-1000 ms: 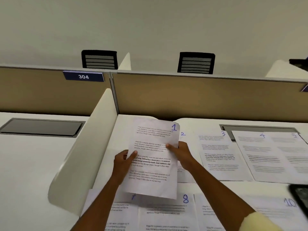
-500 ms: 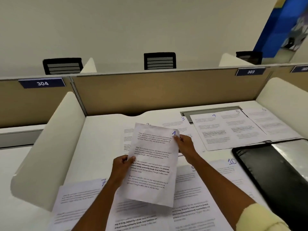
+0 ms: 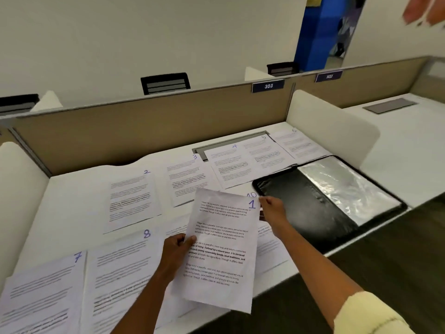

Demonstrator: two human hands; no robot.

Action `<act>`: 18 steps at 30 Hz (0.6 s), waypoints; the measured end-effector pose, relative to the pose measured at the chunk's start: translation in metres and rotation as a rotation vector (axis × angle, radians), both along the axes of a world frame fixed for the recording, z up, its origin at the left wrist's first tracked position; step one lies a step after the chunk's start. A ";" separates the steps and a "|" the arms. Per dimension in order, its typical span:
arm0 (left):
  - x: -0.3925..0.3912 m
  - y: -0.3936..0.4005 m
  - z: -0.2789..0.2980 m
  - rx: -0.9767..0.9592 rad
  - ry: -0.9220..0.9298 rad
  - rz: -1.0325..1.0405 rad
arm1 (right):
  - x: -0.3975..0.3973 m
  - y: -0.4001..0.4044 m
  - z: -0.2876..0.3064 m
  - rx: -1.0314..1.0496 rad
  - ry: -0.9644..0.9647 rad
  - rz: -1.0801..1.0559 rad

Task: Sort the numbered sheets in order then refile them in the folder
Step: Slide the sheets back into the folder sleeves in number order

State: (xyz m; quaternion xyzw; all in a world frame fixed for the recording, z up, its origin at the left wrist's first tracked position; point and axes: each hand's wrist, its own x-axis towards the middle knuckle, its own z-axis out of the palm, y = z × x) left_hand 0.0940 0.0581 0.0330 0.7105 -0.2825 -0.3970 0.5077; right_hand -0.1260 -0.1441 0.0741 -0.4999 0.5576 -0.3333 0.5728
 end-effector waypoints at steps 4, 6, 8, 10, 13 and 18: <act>-0.044 -0.017 0.003 -0.021 0.019 -0.045 | -0.053 0.000 -0.005 -0.020 0.083 -0.112; -0.070 -0.029 0.009 -0.034 0.007 -0.092 | -0.083 -0.001 -0.007 -0.024 0.076 -0.200; -0.094 -0.041 0.012 -0.043 0.014 -0.128 | -0.111 -0.002 -0.006 0.013 -0.001 -0.280; -0.112 -0.055 0.013 -0.047 0.025 -0.134 | -0.136 -0.001 -0.006 0.078 -0.091 -0.294; -0.142 -0.081 0.008 -0.043 0.032 -0.107 | -0.170 0.005 -0.006 0.196 -0.172 -0.236; -0.192 -0.126 -0.005 -0.048 0.056 -0.114 | -0.221 0.009 -0.025 0.247 -0.118 -0.129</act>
